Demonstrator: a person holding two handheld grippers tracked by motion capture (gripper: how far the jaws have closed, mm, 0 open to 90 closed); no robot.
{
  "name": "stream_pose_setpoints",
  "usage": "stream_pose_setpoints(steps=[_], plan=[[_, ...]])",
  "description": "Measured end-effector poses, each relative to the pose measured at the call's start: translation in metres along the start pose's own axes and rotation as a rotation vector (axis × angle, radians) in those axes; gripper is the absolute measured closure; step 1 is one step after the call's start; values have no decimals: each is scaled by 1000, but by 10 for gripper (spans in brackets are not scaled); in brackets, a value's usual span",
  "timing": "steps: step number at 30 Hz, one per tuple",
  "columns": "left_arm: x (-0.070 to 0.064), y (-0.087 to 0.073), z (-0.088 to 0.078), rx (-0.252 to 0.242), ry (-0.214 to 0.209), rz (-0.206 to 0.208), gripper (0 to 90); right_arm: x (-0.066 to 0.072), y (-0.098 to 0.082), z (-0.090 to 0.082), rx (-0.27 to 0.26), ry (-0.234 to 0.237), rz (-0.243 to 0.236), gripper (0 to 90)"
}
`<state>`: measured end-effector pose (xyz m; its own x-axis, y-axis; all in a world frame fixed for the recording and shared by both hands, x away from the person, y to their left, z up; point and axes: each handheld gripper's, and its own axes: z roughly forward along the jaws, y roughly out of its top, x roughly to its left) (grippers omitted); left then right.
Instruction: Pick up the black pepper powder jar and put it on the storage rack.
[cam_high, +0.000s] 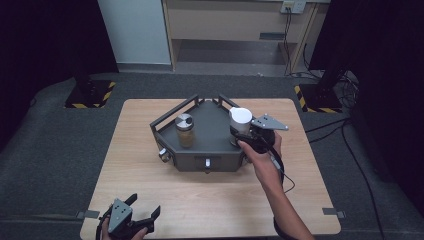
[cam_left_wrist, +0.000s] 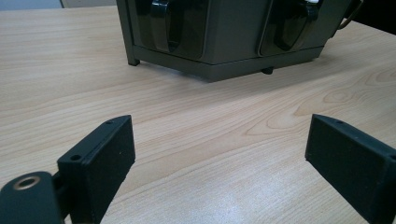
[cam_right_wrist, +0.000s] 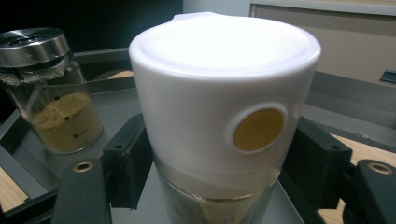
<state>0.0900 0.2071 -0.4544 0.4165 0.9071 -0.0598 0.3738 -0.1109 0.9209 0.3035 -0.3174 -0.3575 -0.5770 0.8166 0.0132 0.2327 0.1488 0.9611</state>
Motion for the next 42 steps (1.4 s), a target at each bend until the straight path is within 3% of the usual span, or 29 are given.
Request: stream_pose_setpoints(steps=[3, 9, 25, 42], plan=[[0, 0, -1, -1, 1, -1, 70, -2, 1, 1, 3, 11, 21, 136], [0, 0, -1, -2, 0, -2, 70, 0, 9, -2, 28, 4, 2, 34], [-1, -1, -4, -10, 9, -2, 70, 4, 13, -24, 46, -18, -29, 9], [-1, -1, -5, -9, 17, 2, 71, 3, -12, -74, 57, -1, -1, 9]])
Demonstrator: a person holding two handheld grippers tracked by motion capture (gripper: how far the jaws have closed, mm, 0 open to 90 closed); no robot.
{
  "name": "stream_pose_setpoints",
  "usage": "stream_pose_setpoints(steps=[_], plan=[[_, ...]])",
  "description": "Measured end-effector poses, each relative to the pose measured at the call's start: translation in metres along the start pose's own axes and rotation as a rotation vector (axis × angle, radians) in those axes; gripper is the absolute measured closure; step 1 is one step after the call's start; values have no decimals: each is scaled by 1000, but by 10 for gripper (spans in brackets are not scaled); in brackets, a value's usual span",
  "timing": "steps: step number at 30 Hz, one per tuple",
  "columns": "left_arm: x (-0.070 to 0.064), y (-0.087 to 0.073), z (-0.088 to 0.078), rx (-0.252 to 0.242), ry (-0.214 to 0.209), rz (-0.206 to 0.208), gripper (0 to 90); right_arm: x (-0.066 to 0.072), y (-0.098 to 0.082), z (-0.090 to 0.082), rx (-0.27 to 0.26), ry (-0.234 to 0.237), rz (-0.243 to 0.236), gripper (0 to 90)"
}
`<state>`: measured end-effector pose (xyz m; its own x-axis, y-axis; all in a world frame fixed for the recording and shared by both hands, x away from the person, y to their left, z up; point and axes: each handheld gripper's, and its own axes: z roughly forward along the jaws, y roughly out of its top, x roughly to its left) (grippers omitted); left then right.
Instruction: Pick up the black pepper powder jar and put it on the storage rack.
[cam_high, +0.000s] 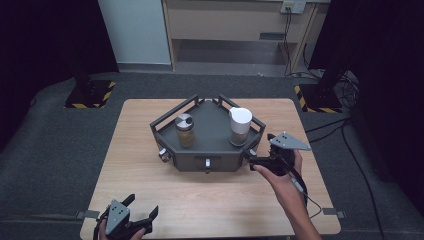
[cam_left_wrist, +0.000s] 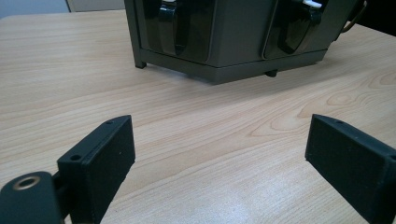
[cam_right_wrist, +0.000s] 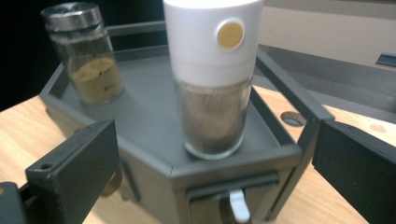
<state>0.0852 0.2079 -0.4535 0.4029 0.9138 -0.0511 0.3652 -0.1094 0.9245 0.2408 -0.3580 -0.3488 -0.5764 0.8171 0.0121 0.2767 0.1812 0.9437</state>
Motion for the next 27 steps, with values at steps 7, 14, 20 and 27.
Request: stream_pose_setpoints(steps=[7, 14, 20, 27], plan=[[-1, 1, 0, 6, 1, 12, 70, 0, -20, -20, 9, 7, 18, 12], [-2, 0, -2, 3, 8, 14, 70, -2, -41, -39, 19, -2, 46, 13], [-2, 0, -3, 4, 14, 13, 70, -4, -53, -52, 27, -10, 65, 13], [-4, 0, -4, 3, 14, 16, 70, -5, -65, -60, 28, -22, 84, 13]])
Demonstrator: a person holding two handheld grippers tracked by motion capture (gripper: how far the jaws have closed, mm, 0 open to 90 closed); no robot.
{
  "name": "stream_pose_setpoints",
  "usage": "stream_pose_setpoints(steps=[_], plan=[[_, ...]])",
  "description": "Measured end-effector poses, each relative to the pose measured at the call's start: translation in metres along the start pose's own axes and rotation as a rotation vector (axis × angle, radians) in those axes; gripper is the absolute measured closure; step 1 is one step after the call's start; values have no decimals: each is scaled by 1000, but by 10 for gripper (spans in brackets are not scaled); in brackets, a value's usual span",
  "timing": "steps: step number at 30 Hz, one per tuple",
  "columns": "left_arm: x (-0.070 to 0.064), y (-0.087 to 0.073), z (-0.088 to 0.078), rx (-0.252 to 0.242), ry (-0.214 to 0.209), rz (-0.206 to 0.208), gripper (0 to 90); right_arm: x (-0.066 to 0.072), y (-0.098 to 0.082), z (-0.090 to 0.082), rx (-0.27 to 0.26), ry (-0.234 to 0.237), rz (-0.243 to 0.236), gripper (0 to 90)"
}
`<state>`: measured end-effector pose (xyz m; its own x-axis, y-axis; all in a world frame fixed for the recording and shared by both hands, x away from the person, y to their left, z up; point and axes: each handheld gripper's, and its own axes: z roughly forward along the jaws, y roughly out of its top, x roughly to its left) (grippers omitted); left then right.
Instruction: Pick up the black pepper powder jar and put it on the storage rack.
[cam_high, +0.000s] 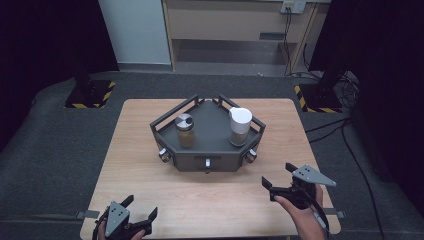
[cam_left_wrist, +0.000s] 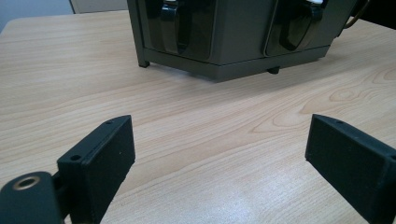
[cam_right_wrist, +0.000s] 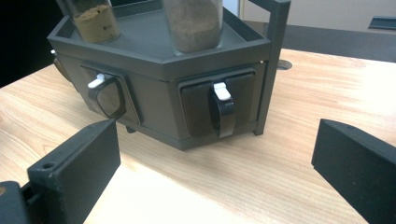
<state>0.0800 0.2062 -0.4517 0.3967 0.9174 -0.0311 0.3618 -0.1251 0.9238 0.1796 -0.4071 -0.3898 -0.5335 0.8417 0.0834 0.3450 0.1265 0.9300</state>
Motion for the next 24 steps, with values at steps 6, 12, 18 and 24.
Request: stream_pose_setpoints(steps=[6, 12, 18, 24], plan=[[1, 0, -1, 1, 3, 0, 70, -2, -5, -4, 3, -3, 8, 15], [1, 0, -1, 3, 3, 0, 70, -3, -11, -6, 7, -6, 19, 17], [1, 0, -1, 3, 6, -1, 69, -5, -18, -9, 7, -9, 28, 18], [1, -1, -2, 0, 12, -7, 69, -7, -27, -13, 7, -14, 50, 20]])
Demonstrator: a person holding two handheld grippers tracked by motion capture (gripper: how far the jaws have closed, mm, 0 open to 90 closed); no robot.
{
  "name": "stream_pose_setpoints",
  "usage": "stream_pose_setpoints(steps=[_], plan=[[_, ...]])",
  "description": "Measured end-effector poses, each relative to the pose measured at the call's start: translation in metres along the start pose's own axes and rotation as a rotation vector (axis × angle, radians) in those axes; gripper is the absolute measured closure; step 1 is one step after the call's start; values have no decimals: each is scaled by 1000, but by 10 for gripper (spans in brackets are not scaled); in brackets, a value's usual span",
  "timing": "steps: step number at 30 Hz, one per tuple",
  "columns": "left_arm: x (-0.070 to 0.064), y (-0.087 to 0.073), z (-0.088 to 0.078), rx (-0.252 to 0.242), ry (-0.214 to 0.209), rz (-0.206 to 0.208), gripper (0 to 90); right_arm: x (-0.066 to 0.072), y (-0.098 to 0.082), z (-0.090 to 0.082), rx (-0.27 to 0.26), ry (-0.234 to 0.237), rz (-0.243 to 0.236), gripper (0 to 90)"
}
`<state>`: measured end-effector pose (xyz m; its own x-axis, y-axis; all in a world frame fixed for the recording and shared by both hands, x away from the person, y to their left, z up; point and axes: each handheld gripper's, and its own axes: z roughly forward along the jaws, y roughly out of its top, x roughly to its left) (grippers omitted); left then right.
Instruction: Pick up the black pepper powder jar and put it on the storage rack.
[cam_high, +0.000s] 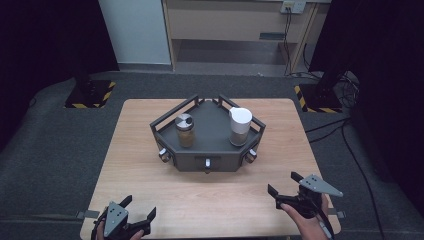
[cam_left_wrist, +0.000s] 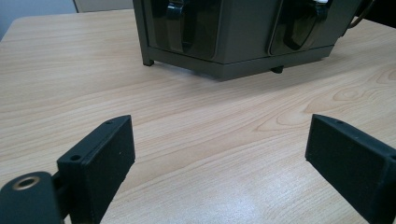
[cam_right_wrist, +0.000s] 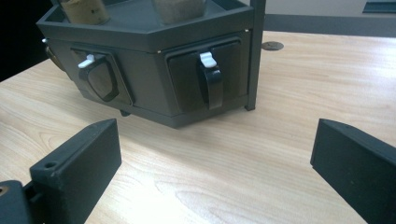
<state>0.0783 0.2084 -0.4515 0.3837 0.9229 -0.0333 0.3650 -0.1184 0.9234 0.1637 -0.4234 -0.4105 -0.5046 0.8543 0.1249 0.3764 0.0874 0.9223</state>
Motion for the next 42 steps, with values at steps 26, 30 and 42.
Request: stream_pose_setpoints(steps=[26, 30, 42], plan=[[0, -2, -8, 7, 26, -11, 69, -2, -30, -24, -9, -32, 8, 28], [0, -3, -9, 11, 33, -14, 69, 1, -36, -28, -12, -32, -2, 28], [-1, -3, -14, 7, 51, -22, 68, 8, -52, -40, -23, -43, -16, 27]])
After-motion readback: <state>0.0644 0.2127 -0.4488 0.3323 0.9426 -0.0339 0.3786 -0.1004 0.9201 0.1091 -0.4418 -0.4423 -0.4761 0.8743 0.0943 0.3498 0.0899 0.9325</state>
